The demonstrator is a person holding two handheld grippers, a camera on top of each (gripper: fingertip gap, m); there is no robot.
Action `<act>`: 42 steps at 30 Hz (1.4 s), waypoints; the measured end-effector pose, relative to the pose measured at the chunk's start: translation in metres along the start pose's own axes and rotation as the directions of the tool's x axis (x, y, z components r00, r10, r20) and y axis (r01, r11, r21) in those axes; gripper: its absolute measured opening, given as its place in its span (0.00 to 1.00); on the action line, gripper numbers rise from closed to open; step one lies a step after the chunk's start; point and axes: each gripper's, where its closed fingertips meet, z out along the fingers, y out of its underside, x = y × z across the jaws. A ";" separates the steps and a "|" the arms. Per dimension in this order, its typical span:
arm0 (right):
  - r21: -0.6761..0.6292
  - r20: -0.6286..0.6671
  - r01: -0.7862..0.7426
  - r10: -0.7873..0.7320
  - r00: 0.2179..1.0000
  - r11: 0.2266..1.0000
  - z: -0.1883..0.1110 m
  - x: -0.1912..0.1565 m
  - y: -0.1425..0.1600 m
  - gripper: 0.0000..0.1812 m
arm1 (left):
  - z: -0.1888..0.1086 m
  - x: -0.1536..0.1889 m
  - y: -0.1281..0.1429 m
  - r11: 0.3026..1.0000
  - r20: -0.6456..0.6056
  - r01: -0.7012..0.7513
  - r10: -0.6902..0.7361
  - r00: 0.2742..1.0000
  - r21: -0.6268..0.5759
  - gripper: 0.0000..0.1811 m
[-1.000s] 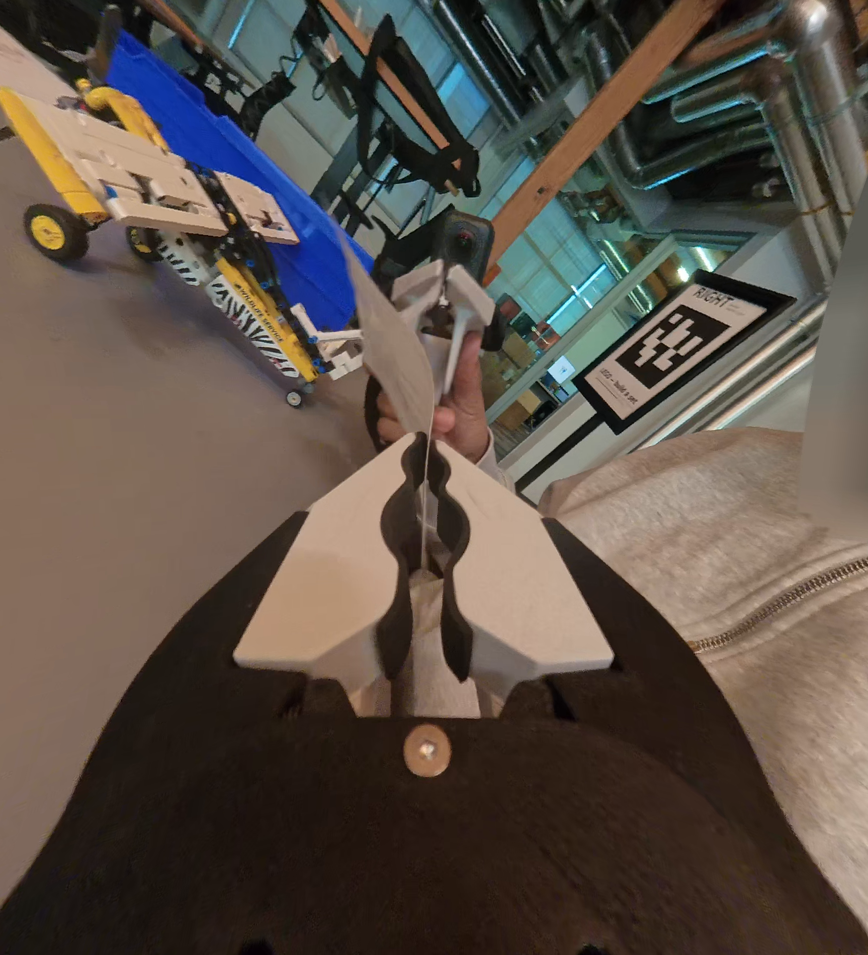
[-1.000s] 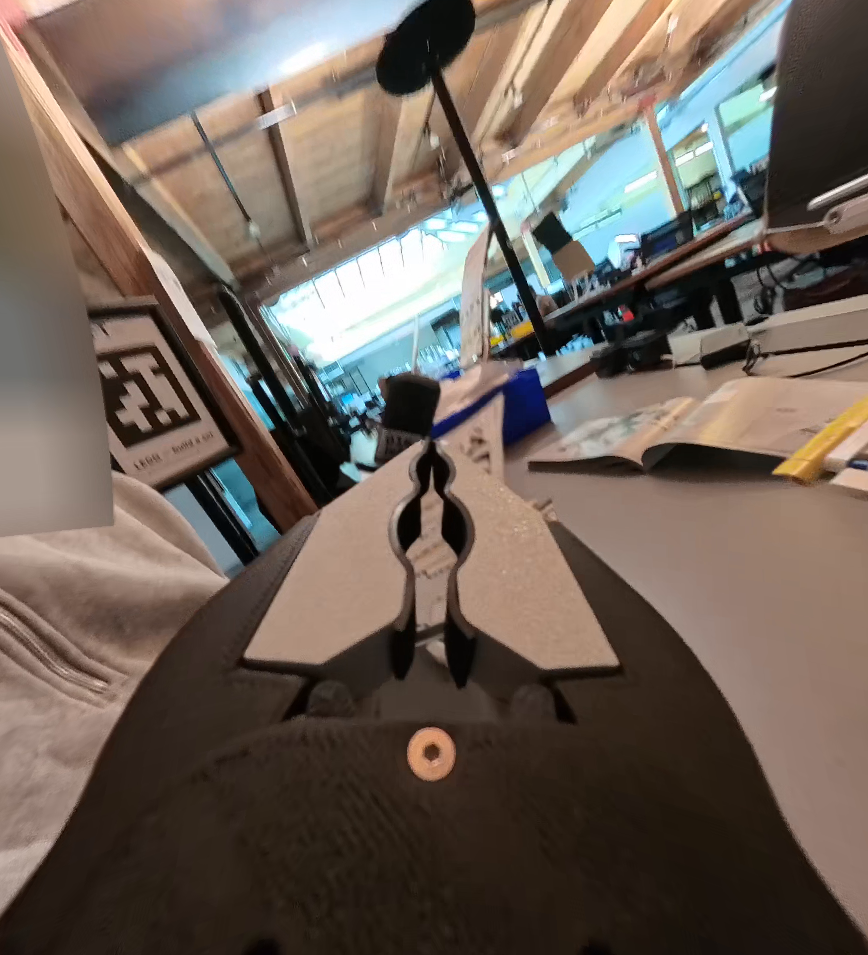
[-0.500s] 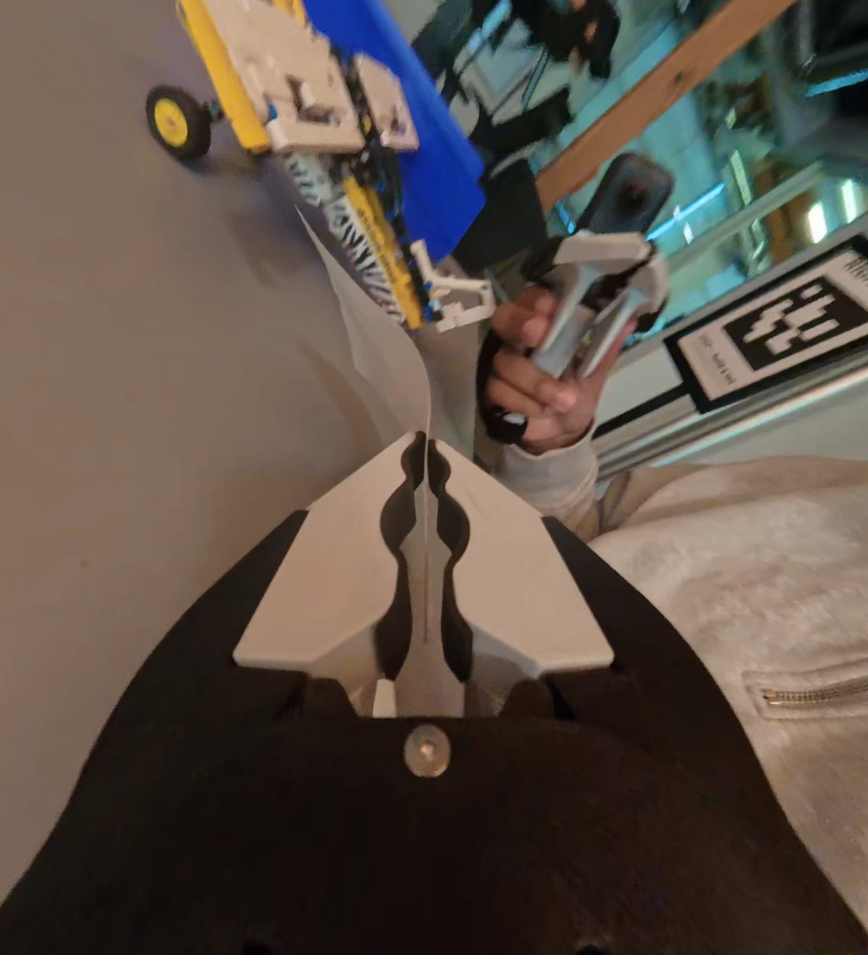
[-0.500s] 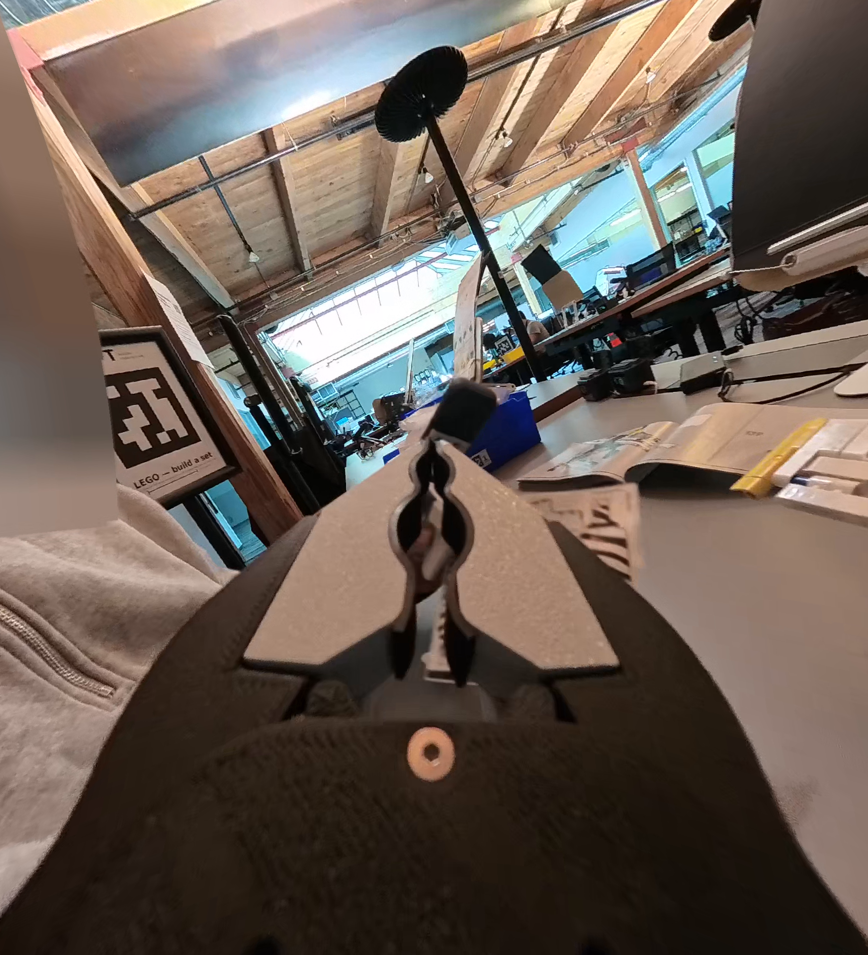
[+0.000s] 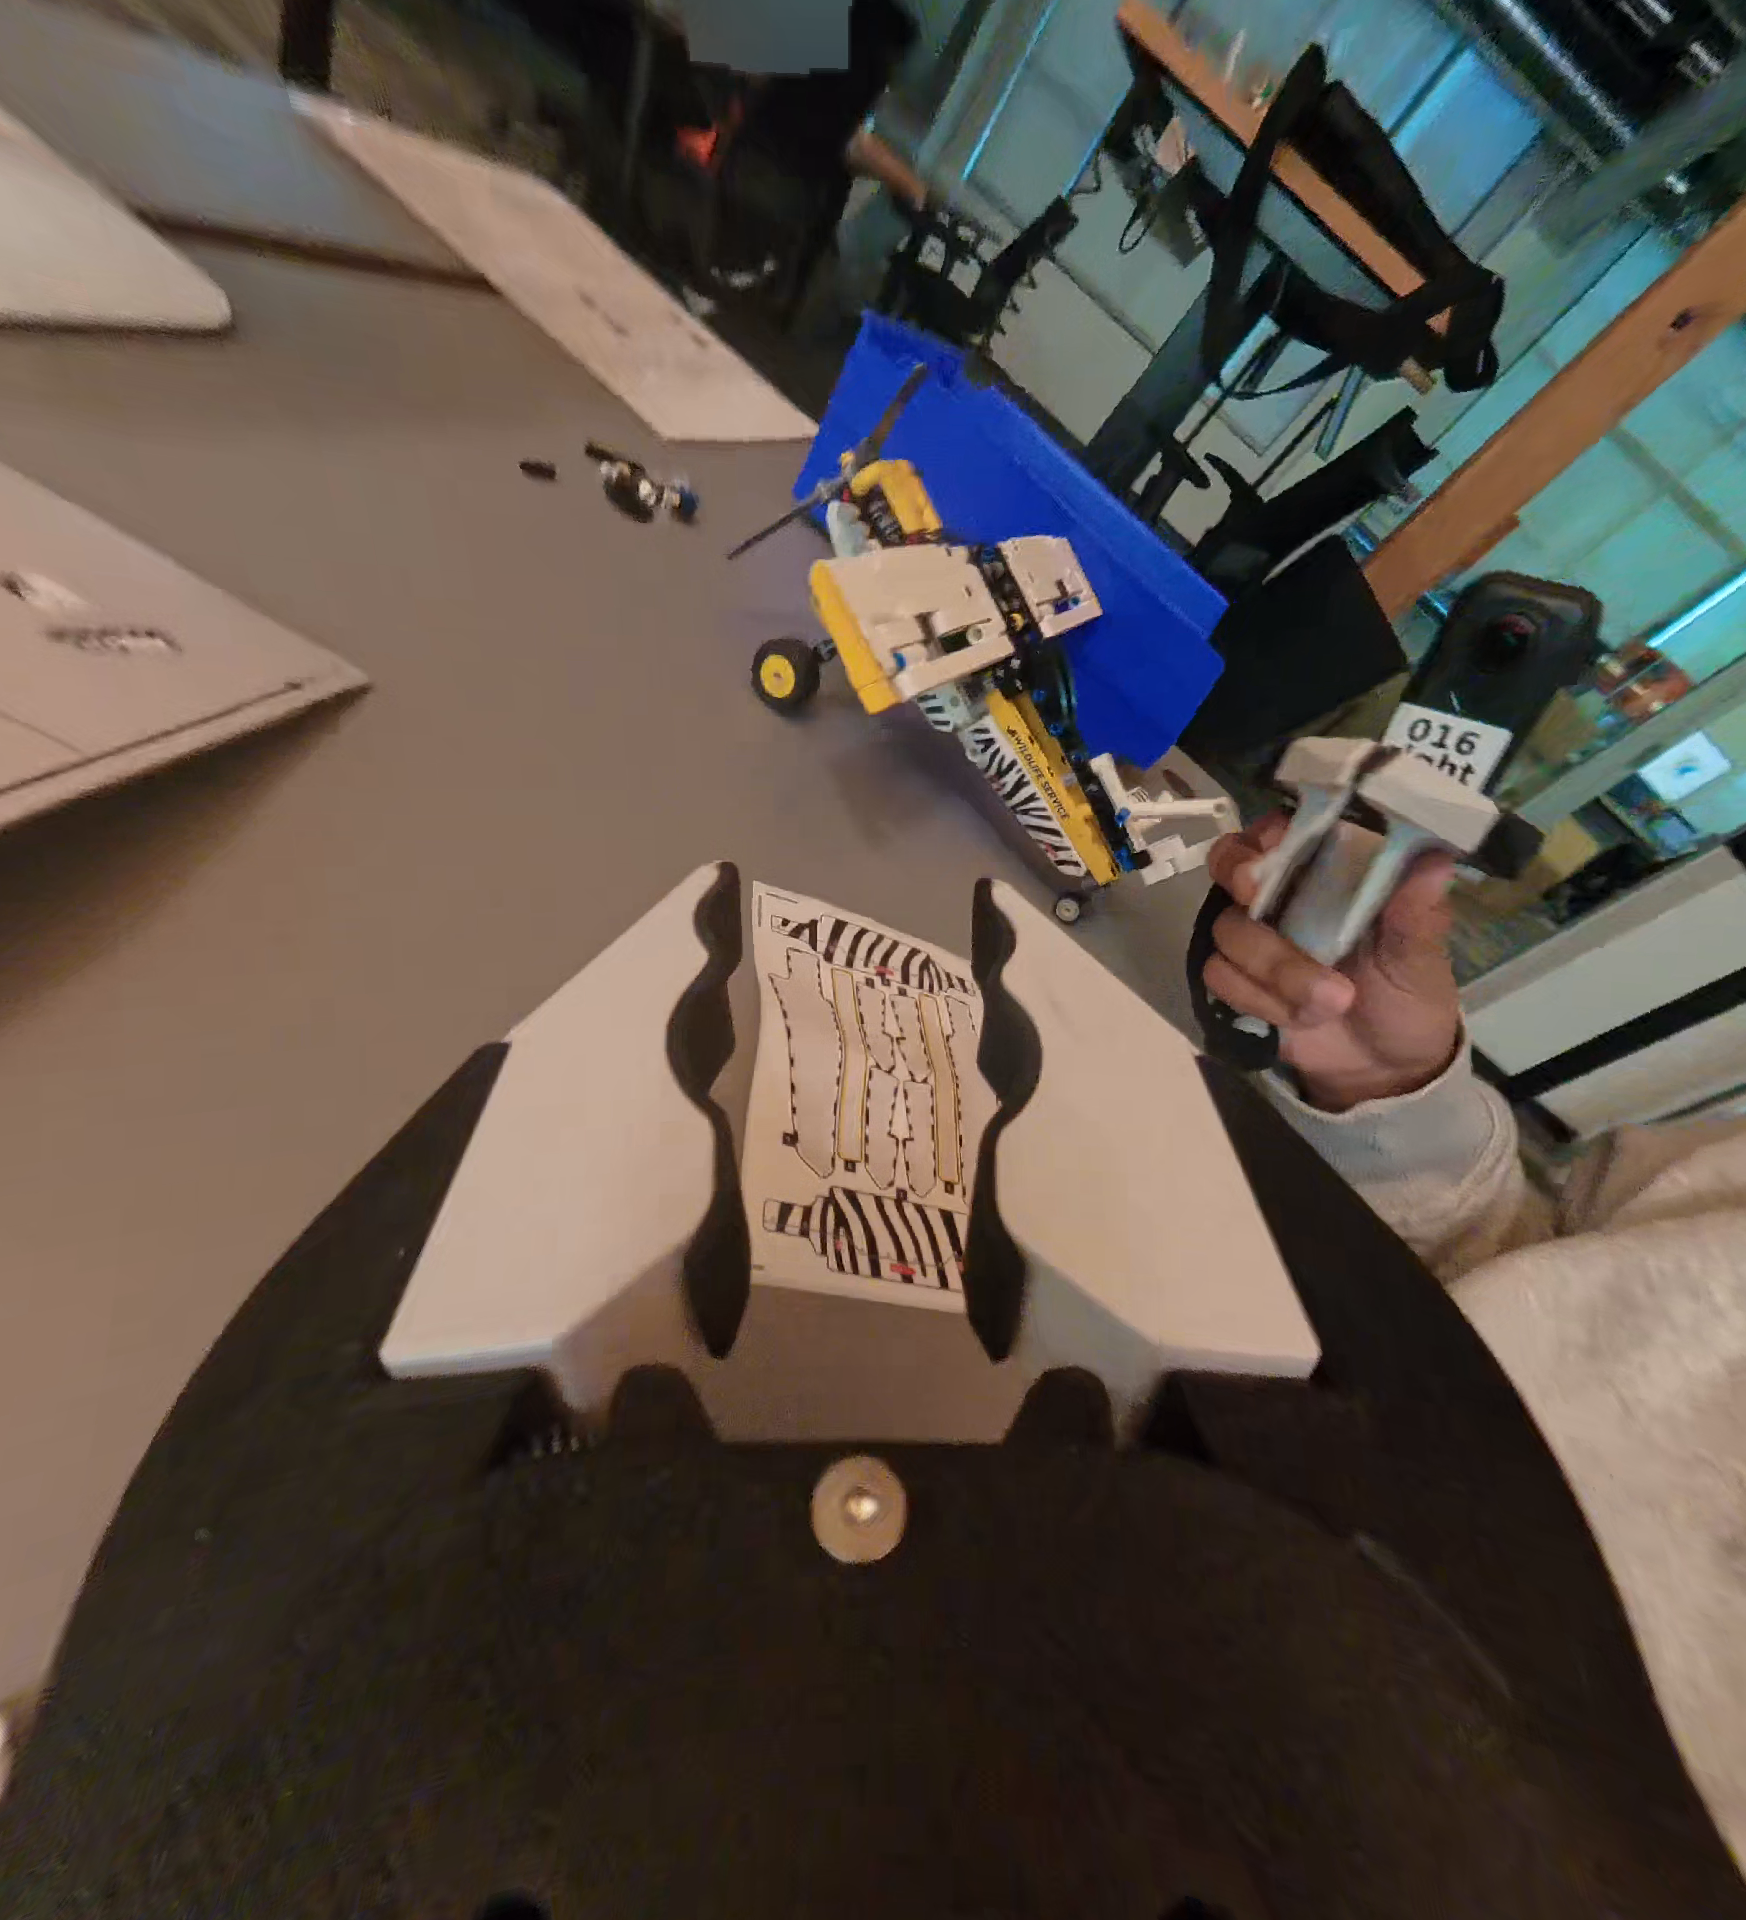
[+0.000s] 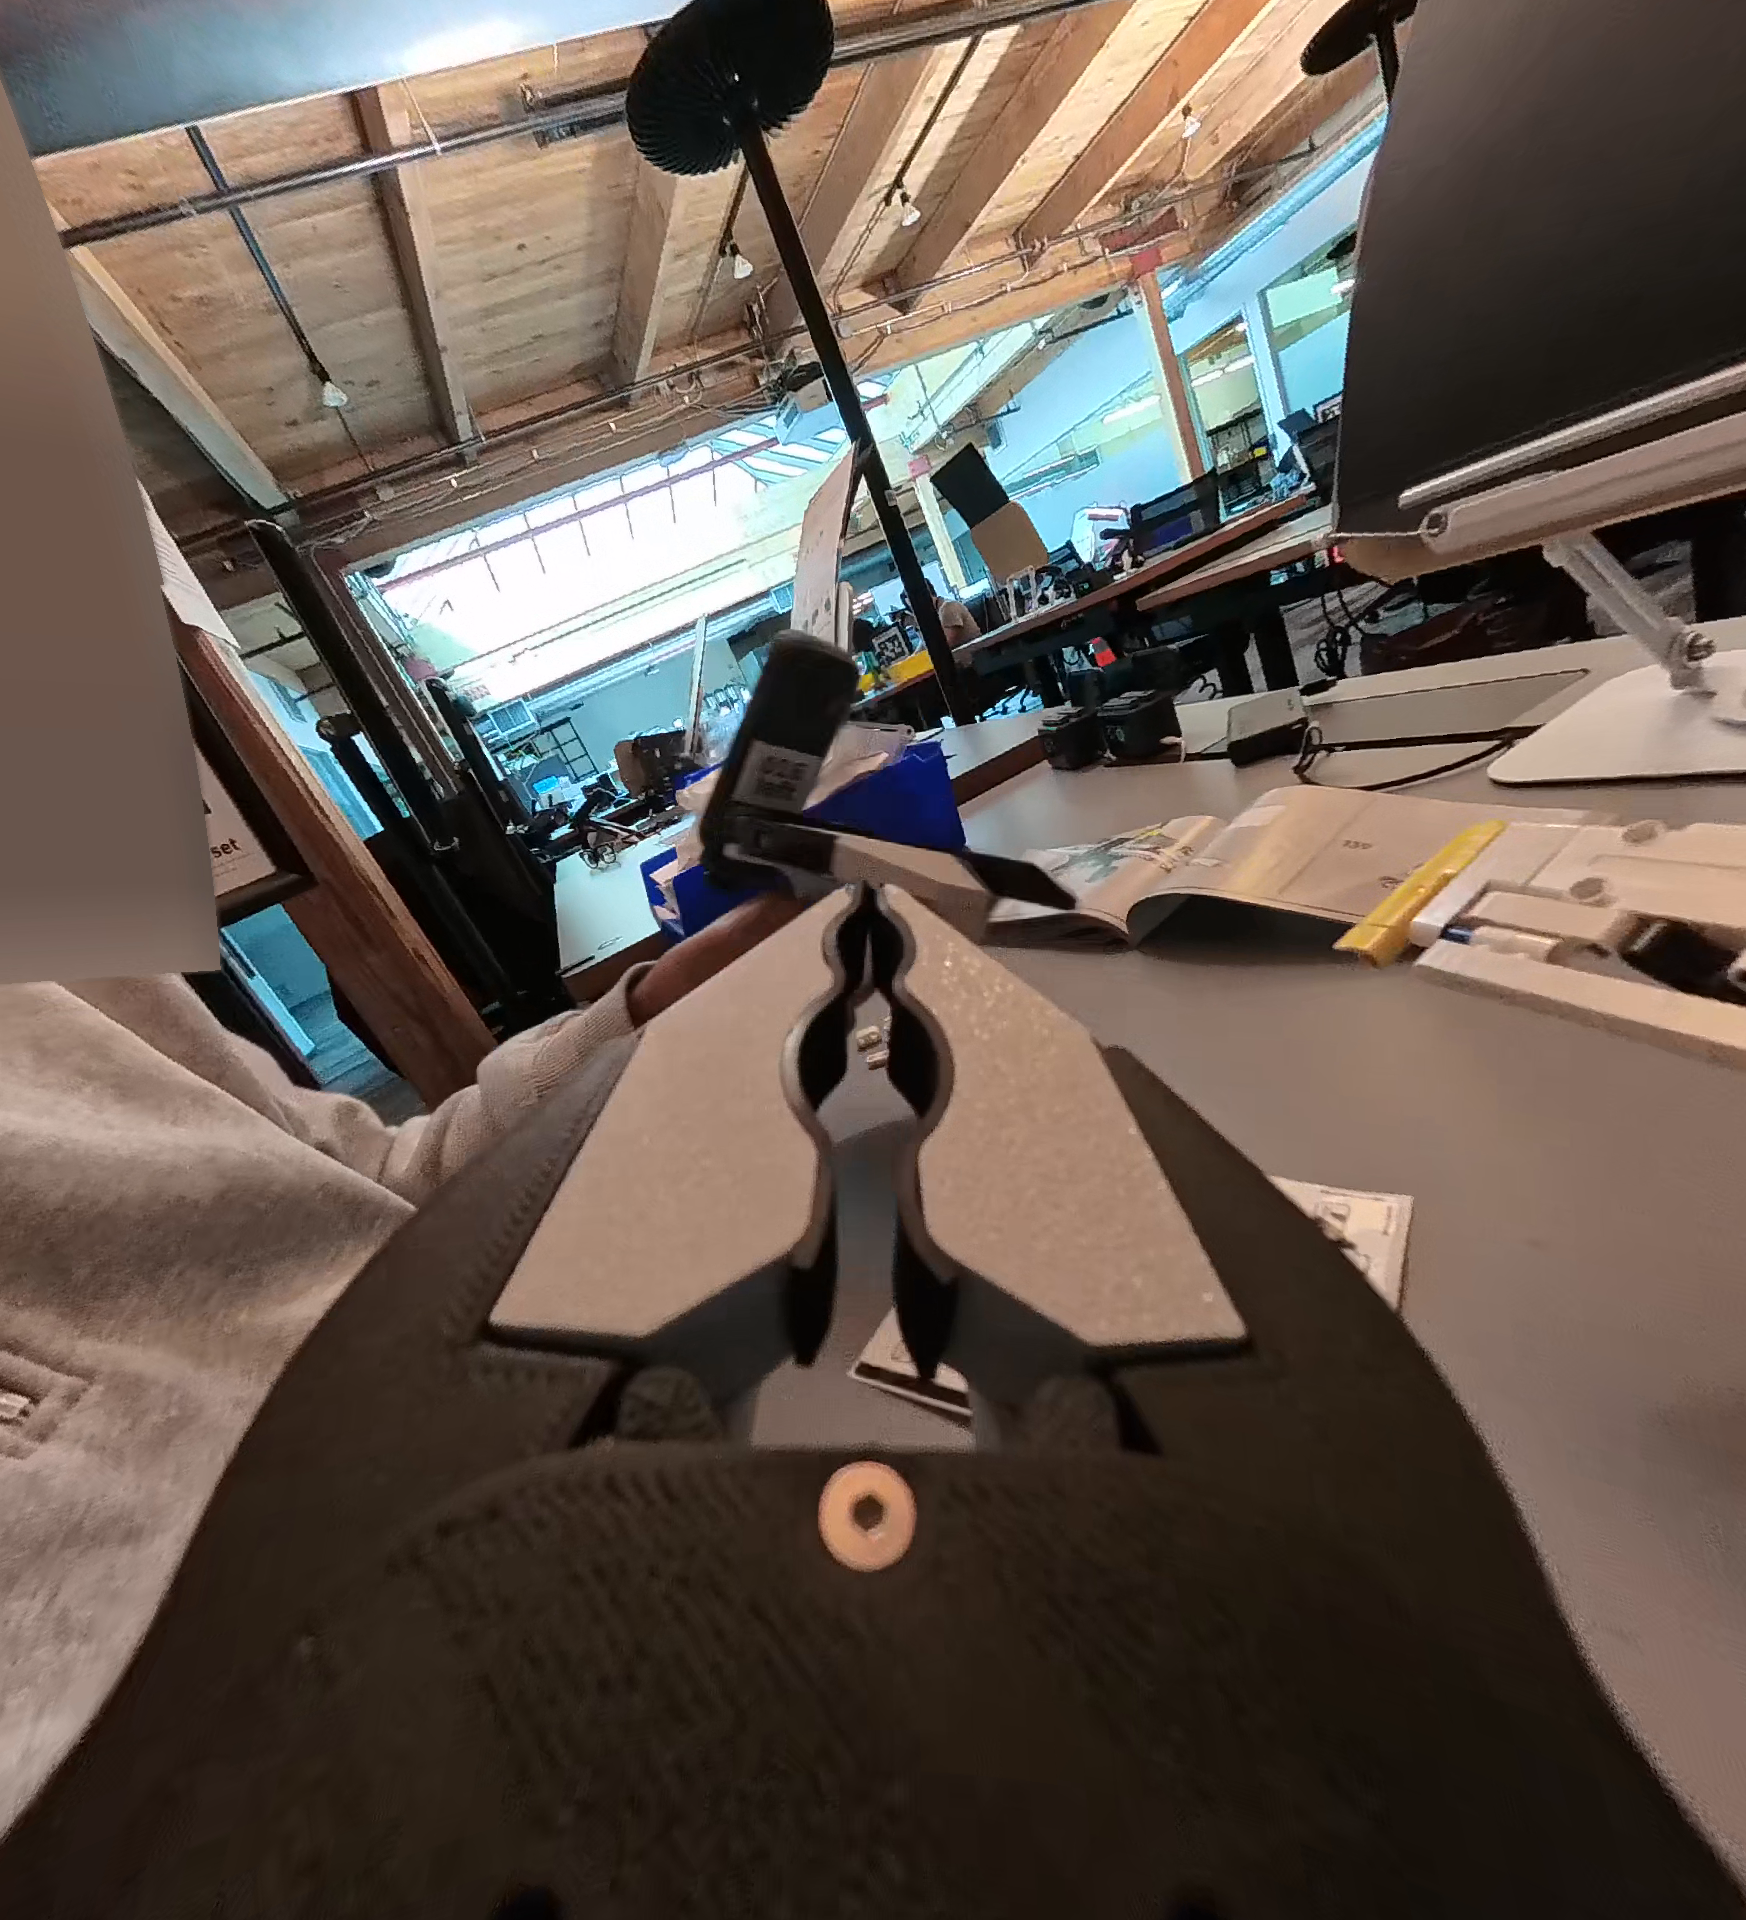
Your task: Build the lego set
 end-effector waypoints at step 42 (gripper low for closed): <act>0.018 0.083 0.043 -0.044 0.996 0.999 0.043 -0.019 0.045 0.00 | -0.058 0.045 0.151 0.846 0.170 -0.350 0.445 0.879 -0.402 0.35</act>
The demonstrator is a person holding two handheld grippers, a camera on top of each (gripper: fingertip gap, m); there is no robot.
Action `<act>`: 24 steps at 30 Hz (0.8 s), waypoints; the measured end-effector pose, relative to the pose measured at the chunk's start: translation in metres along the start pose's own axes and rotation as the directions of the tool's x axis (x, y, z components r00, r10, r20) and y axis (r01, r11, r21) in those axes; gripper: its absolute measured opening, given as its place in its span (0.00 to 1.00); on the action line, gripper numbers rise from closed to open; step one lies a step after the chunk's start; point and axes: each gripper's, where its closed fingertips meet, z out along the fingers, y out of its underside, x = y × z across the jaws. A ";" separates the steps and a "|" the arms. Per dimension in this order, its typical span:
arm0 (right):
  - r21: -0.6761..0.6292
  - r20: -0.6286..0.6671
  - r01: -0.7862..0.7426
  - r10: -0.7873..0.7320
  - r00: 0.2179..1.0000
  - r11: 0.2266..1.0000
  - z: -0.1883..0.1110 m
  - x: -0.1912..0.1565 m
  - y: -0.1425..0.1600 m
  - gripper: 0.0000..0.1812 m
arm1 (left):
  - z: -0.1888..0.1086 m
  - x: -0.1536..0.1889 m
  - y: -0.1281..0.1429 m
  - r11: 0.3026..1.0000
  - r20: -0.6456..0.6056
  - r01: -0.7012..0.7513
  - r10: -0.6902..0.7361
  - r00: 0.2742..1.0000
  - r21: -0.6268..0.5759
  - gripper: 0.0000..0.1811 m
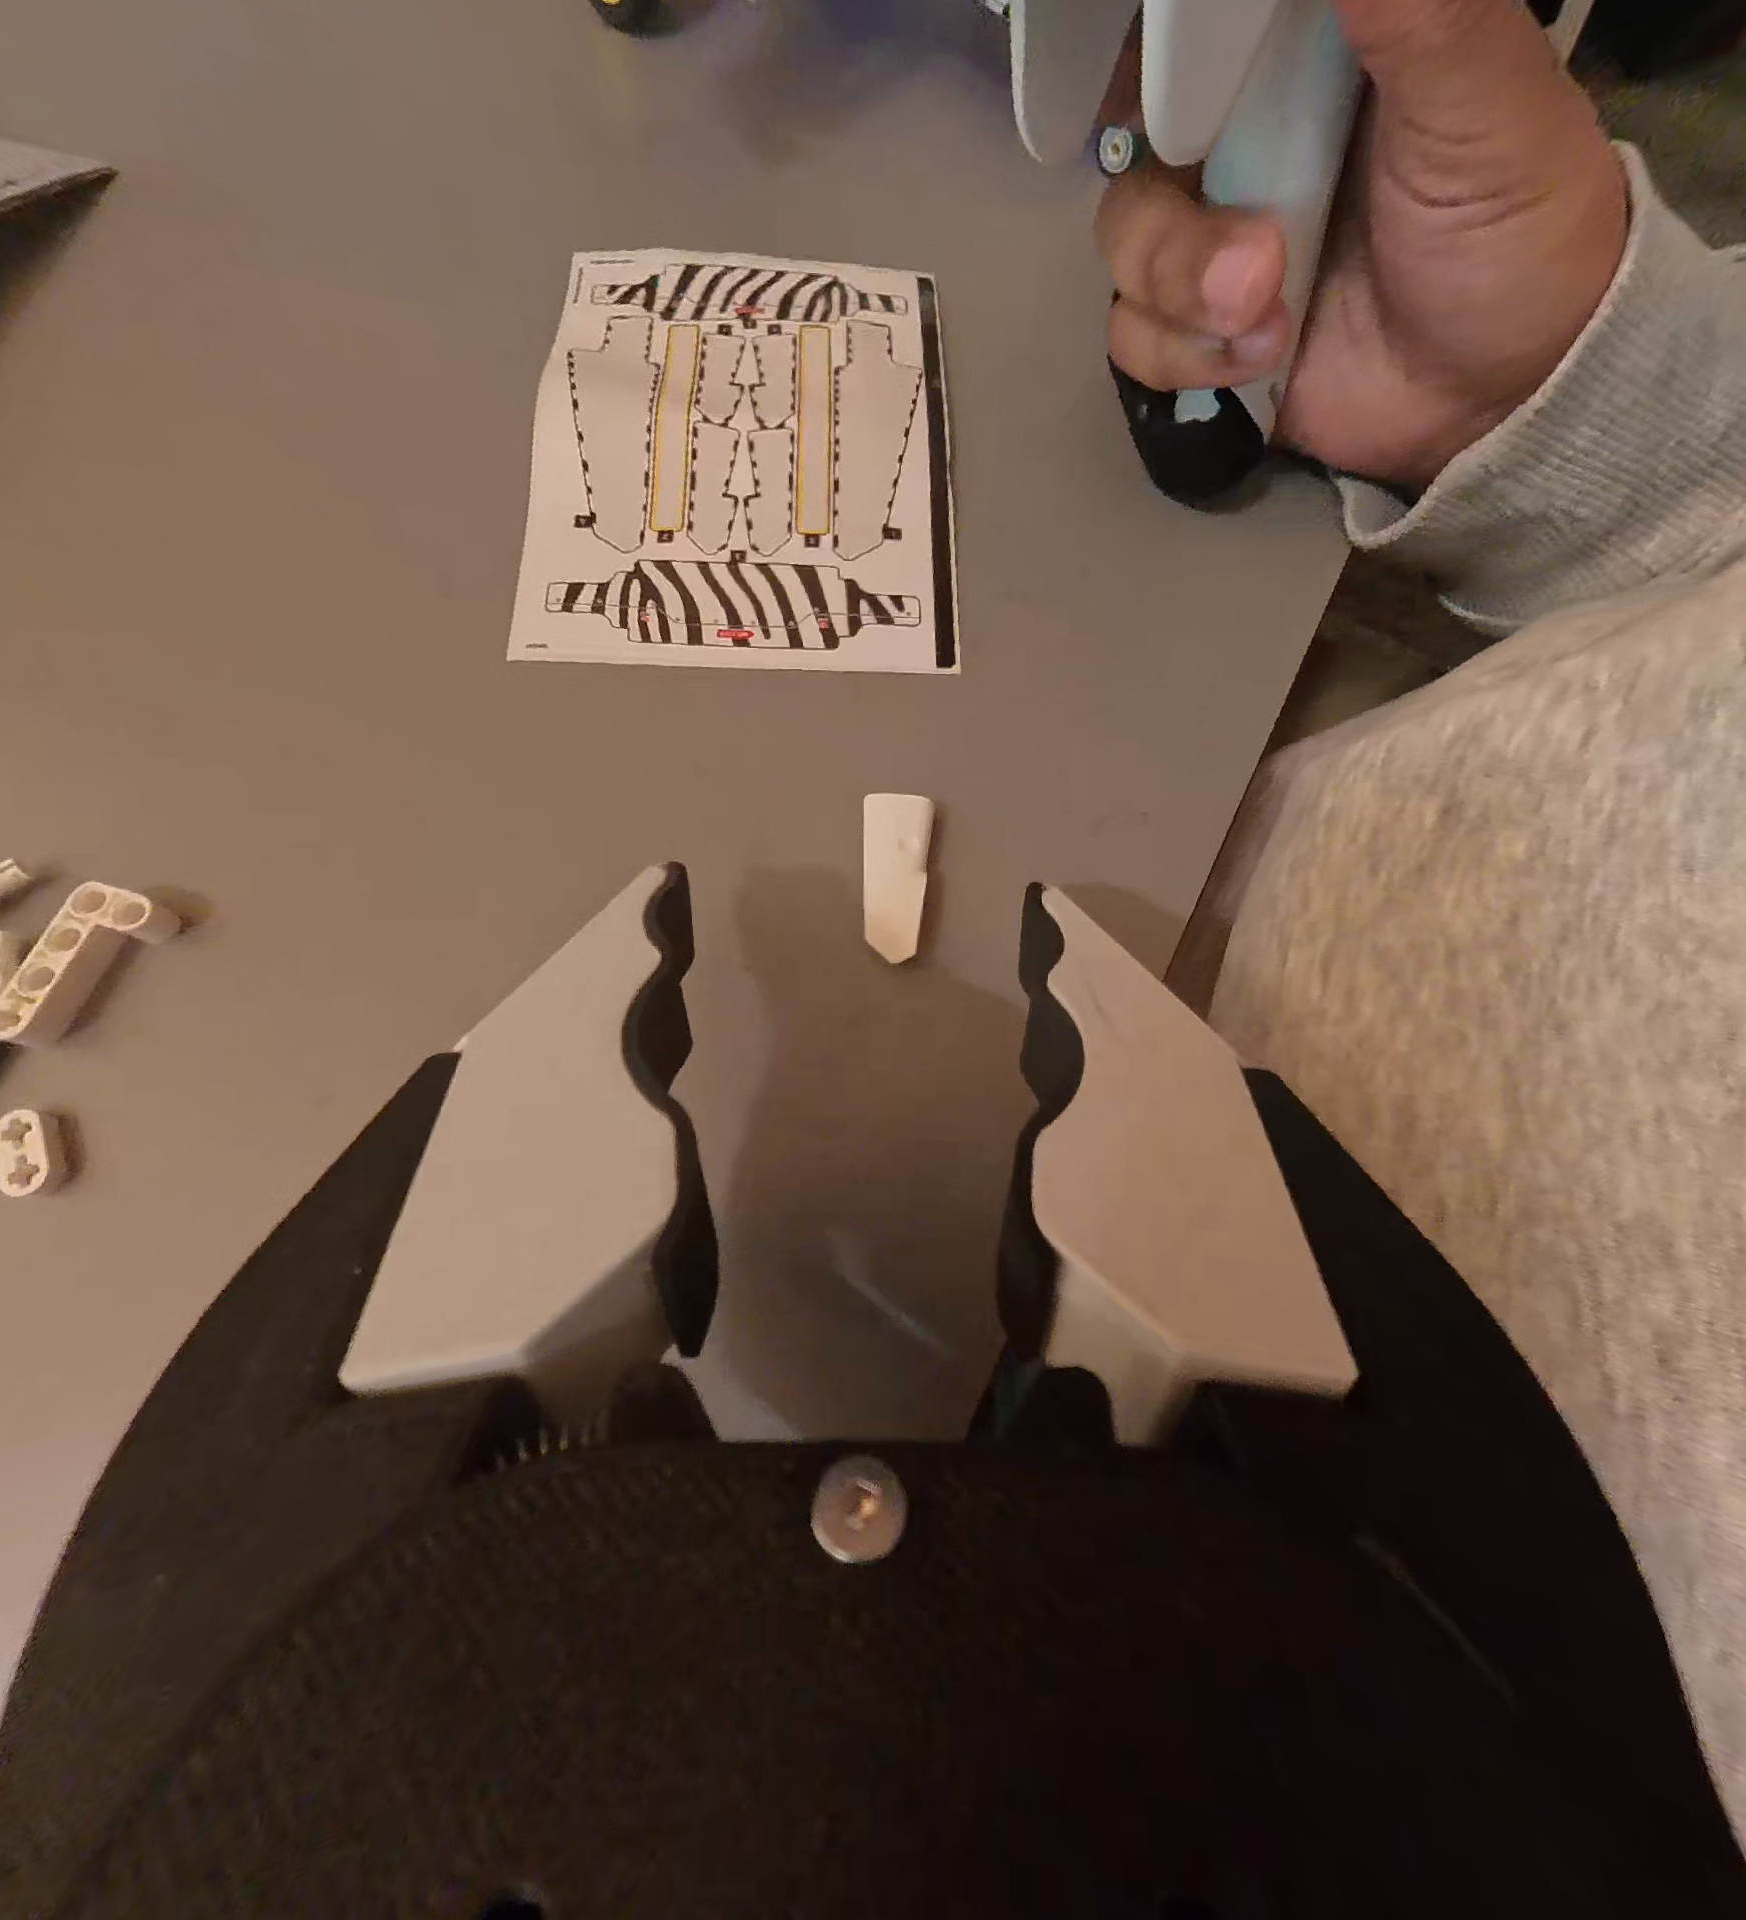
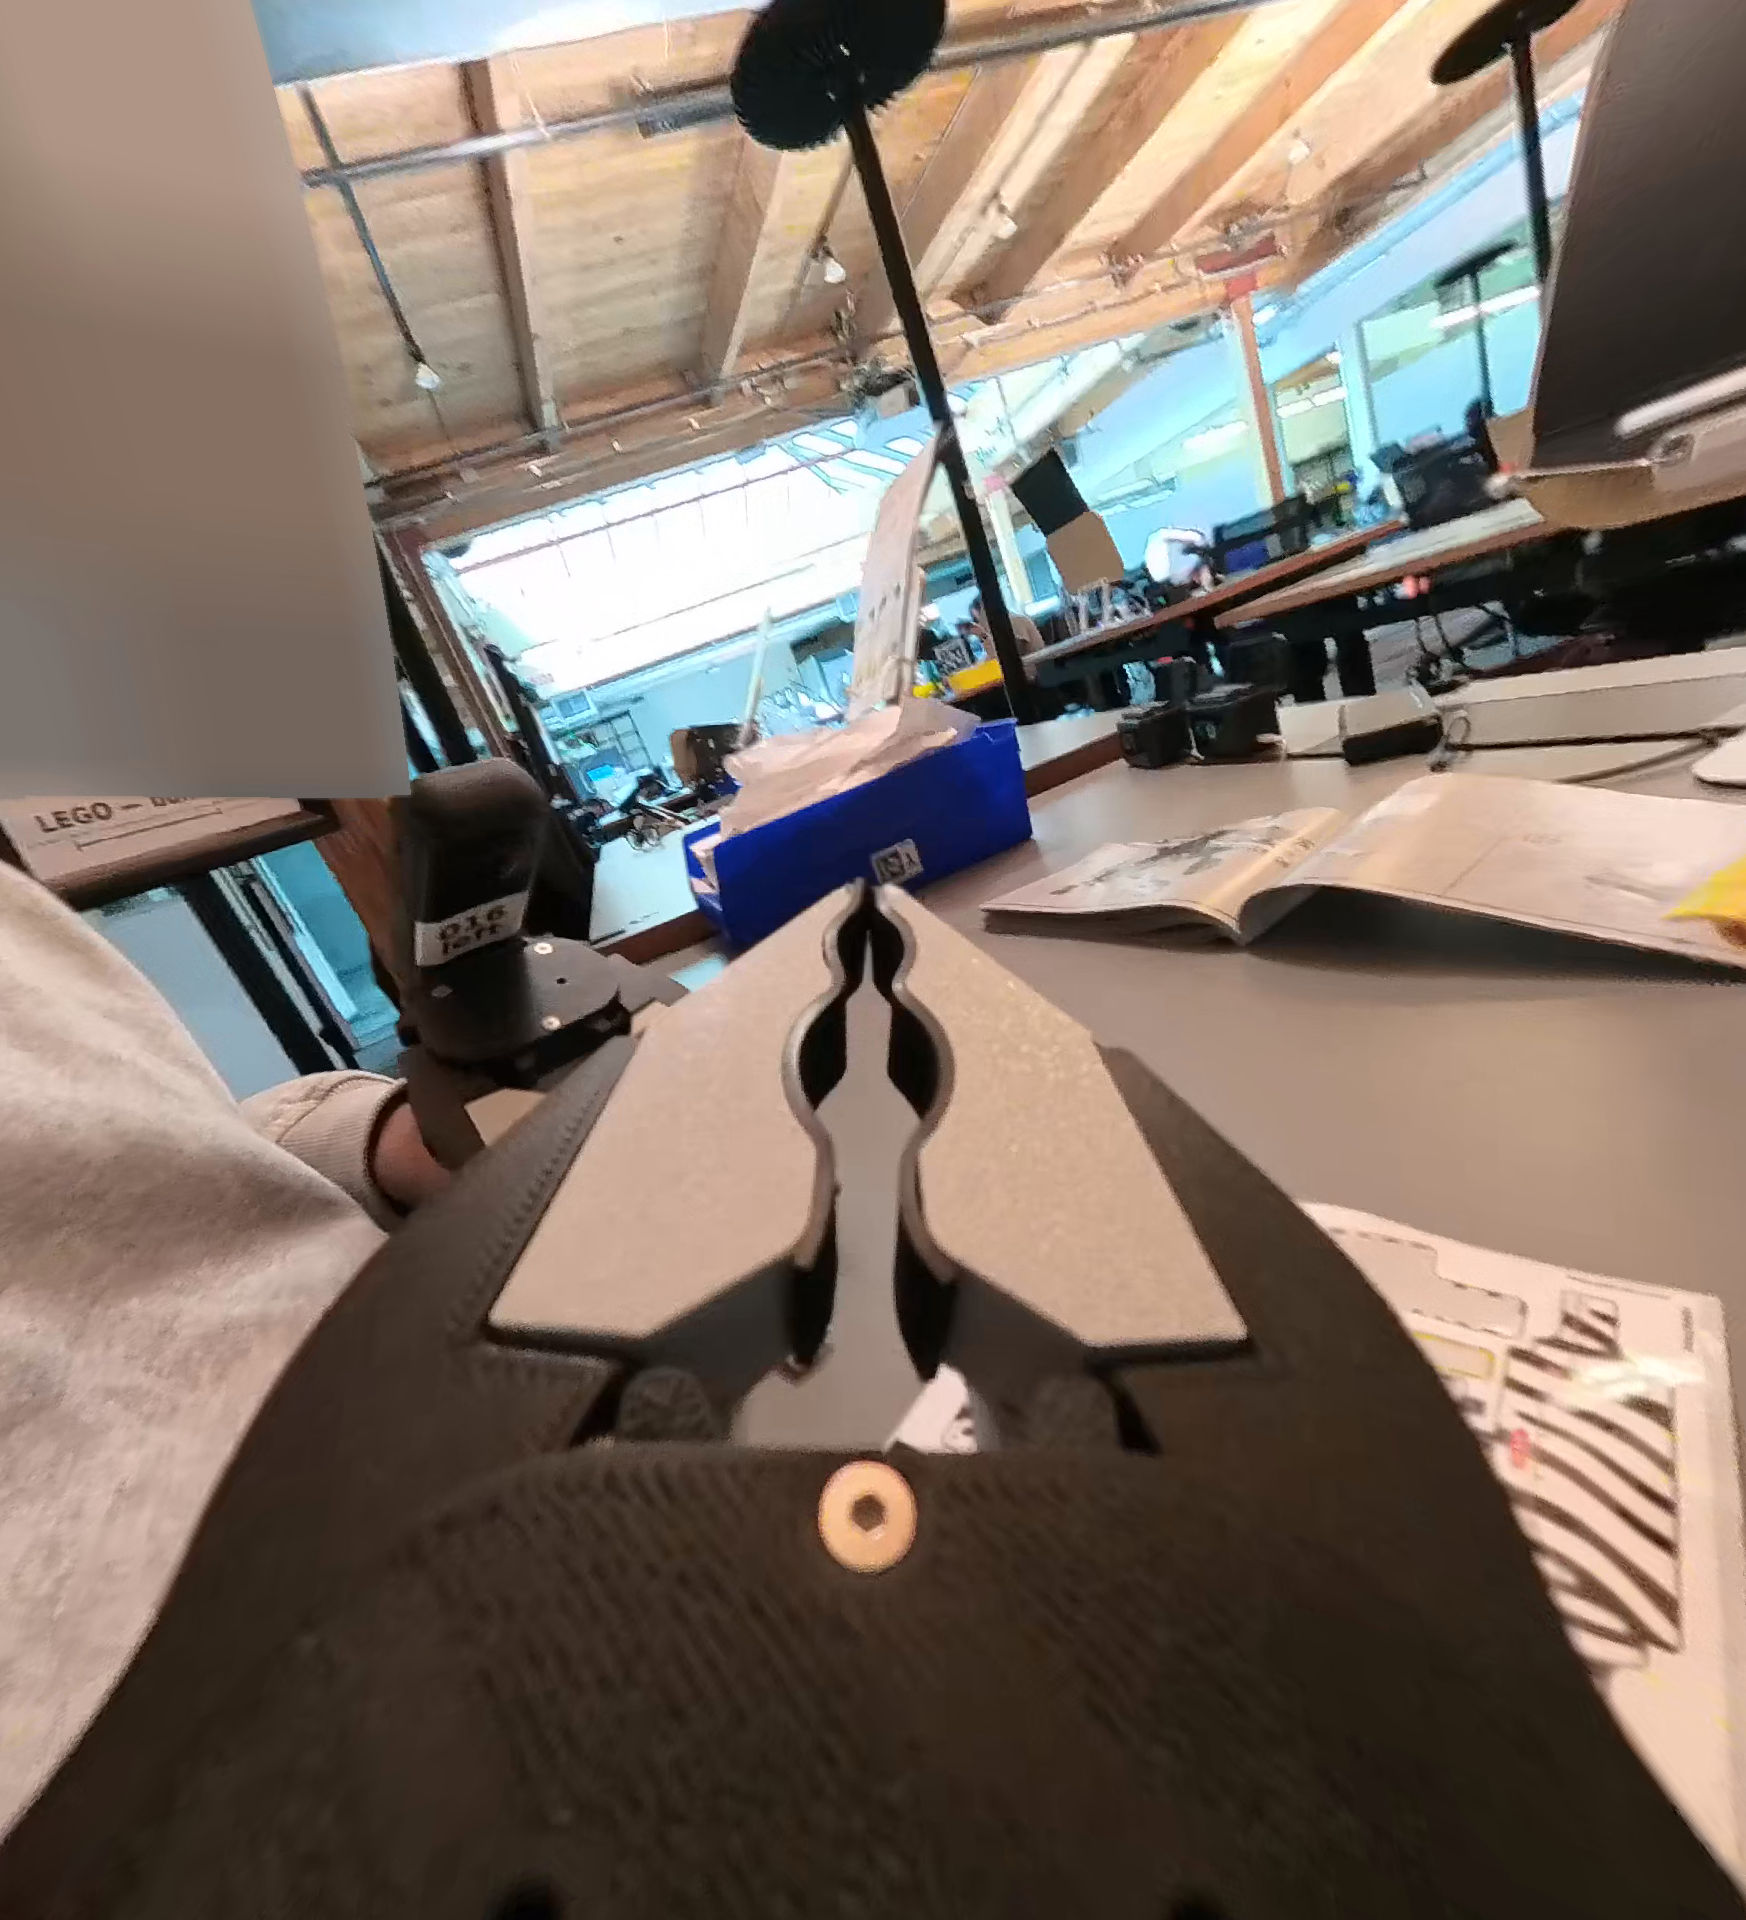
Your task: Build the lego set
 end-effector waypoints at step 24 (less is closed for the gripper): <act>0.049 0.016 0.029 -0.030 0.999 0.998 -0.004 -0.005 -0.007 0.00 | 0.021 0.010 -0.001 0.997 -0.048 0.054 -0.057 0.997 -0.061 0.06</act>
